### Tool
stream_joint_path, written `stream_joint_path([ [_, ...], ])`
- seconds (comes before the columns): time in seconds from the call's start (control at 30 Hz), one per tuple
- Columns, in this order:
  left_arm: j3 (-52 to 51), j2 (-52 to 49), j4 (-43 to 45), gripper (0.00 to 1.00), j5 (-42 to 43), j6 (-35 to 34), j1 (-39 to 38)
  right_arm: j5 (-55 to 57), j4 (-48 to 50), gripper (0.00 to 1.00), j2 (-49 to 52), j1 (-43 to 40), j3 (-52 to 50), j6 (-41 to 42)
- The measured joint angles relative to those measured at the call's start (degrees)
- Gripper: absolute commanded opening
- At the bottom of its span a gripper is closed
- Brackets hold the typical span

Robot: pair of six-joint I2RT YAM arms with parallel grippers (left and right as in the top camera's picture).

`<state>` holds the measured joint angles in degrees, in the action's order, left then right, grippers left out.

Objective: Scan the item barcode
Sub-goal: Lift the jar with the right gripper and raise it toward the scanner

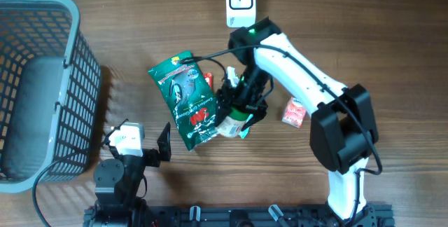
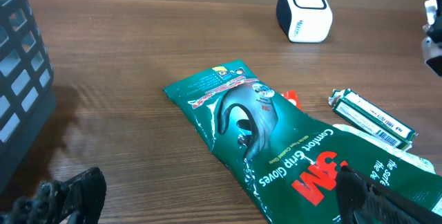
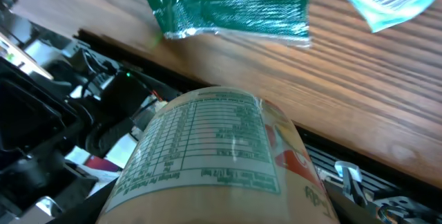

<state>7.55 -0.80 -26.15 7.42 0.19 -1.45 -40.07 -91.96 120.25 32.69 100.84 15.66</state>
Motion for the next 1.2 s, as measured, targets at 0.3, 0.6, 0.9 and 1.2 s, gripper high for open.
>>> stream_joint_path([
  [0.3,0.0,0.0,0.0,1.0,0.0,0.0,0.0,0.2,0.0,0.57,-4.7,1.5,0.0,-2.8],
  [0.6,0.0,0.0,0.0,1.0,0.0,0.0,0.0,10.7,0.3,0.56,-20.1,2.6,0.0,2.5],
  [0.9,0.0,0.0,0.0,1.0,0.0,0.0,0.0,40.2,30.3,0.54,-20.7,2.6,0.0,9.0],
  [1.2,0.0,0.0,0.0,1.0,0.0,0.0,0.0,64.5,56.2,0.47,-14.4,0.2,0.1,9.2],
])
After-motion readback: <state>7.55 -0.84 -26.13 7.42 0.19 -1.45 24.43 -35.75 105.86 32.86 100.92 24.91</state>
